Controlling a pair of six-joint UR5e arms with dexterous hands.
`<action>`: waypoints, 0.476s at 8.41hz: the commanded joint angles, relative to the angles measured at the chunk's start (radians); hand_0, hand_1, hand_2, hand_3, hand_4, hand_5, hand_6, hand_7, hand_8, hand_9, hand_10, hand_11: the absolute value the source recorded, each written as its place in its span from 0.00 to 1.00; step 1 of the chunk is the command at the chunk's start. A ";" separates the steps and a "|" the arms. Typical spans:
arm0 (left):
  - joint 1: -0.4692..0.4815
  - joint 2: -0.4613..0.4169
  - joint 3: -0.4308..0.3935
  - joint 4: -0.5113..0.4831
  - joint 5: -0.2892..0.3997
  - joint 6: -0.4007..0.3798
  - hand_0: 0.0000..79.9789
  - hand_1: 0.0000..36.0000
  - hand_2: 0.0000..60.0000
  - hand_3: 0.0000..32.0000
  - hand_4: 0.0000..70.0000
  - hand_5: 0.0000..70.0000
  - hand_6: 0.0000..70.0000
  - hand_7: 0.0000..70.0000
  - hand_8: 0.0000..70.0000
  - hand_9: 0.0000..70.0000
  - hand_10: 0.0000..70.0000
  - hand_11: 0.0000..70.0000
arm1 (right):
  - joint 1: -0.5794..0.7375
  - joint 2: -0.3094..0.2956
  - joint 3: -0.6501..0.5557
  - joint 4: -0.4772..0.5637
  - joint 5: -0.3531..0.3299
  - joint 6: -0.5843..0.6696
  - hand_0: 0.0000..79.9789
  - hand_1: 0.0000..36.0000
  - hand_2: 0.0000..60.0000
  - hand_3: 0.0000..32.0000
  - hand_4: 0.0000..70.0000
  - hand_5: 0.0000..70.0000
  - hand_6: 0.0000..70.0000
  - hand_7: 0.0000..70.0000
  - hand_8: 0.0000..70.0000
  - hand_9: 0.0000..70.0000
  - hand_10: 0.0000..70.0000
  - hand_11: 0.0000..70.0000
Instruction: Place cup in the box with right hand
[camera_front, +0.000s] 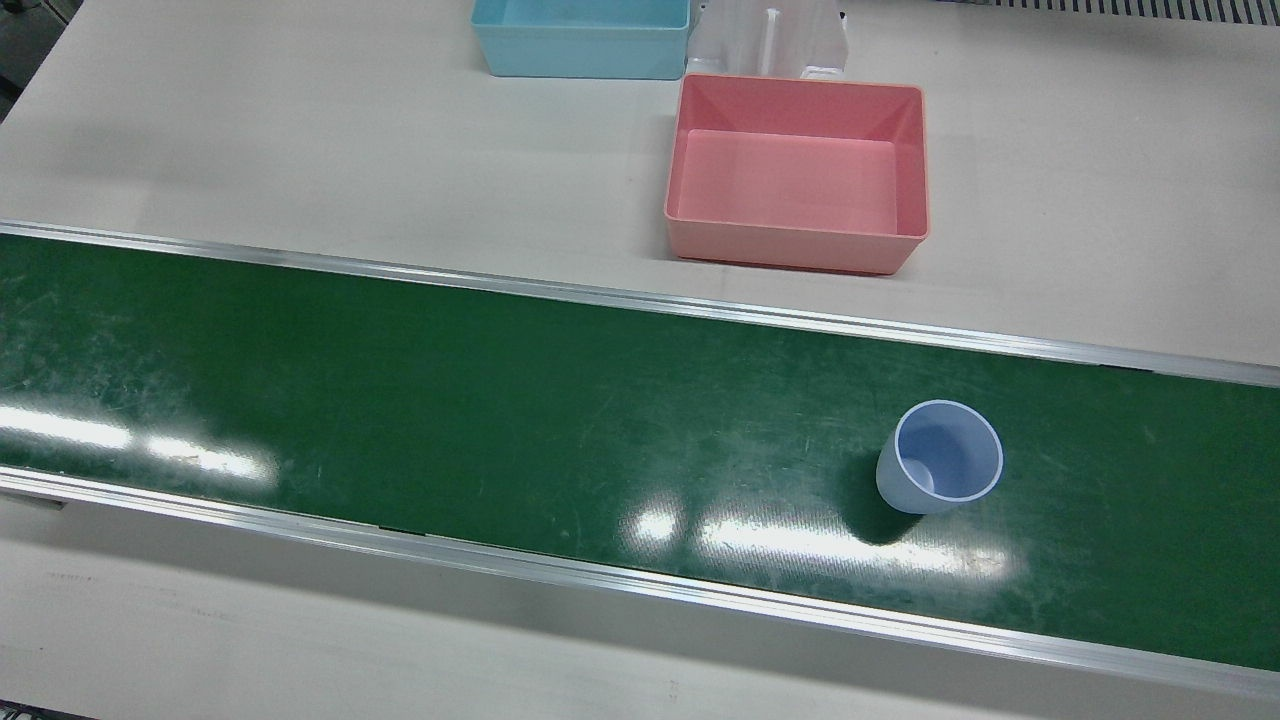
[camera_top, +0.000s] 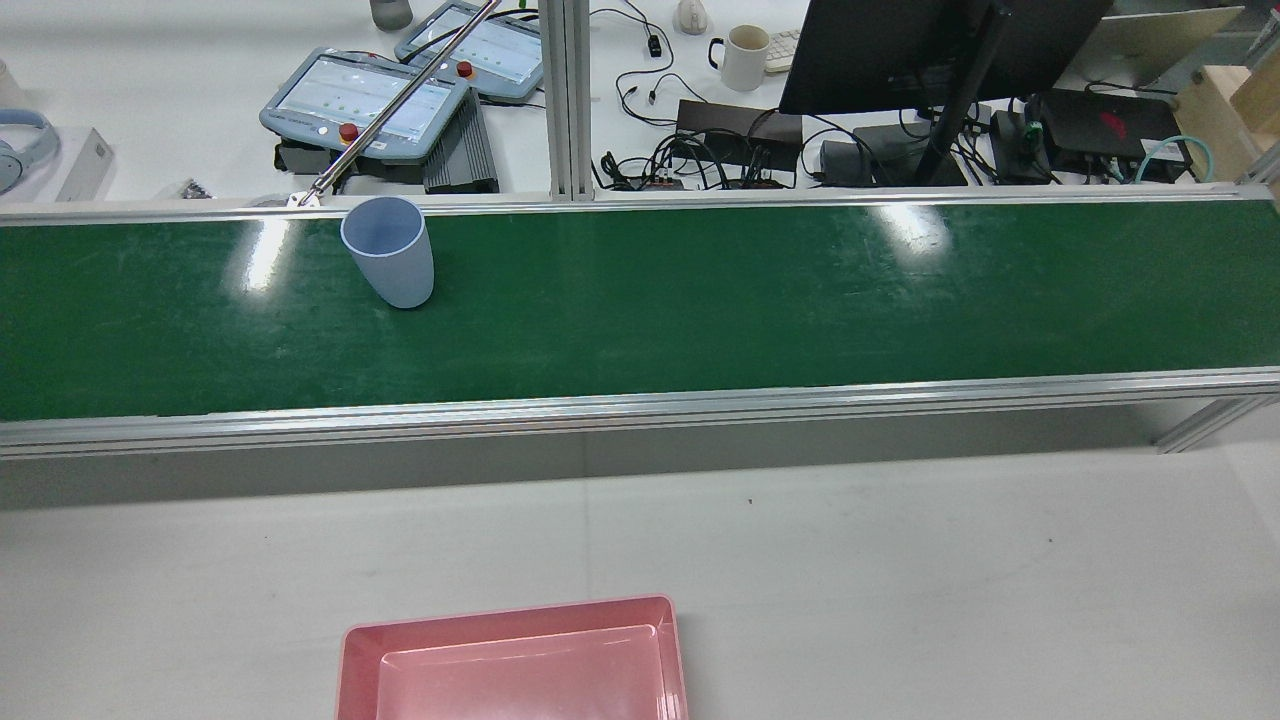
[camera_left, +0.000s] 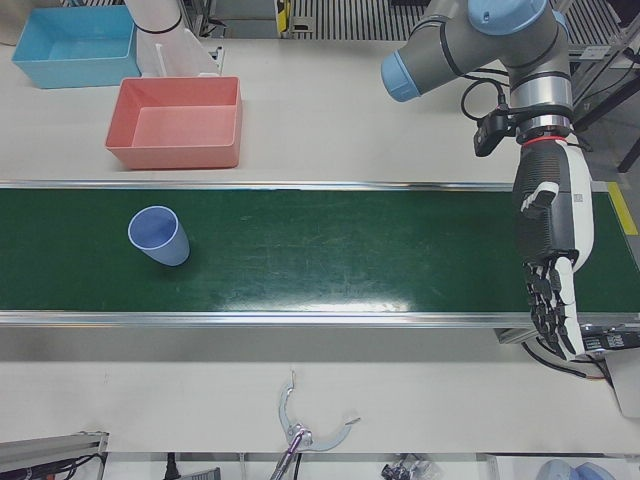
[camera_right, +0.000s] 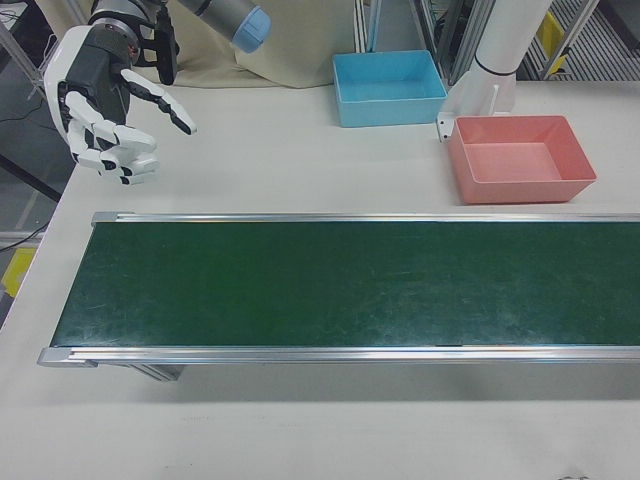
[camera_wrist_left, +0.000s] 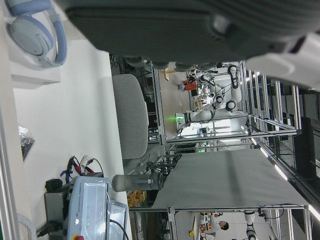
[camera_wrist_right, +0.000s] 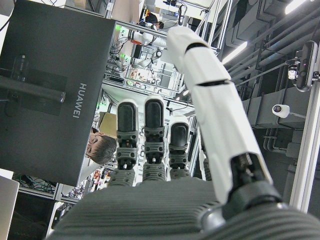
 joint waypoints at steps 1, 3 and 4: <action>0.000 0.000 0.000 -0.001 0.001 0.000 0.00 0.00 0.00 0.00 0.00 0.00 0.00 0.00 0.00 0.00 0.00 0.00 | 0.000 0.000 0.000 0.000 0.000 0.000 1.00 1.00 0.27 0.00 0.22 0.28 0.27 0.93 0.53 0.66 0.40 0.63; 0.000 0.000 0.000 -0.001 0.000 0.000 0.00 0.00 0.00 0.00 0.00 0.00 0.00 0.00 0.00 0.00 0.00 0.00 | 0.000 0.000 0.000 0.000 0.000 0.000 1.00 1.00 0.28 0.00 0.22 0.28 0.27 0.93 0.53 0.66 0.41 0.63; 0.000 0.000 0.000 0.001 0.001 0.000 0.00 0.00 0.00 0.00 0.00 0.00 0.00 0.00 0.00 0.00 0.00 0.00 | 0.000 0.000 0.000 0.000 0.000 0.000 1.00 1.00 0.28 0.00 0.22 0.28 0.27 0.93 0.53 0.66 0.40 0.63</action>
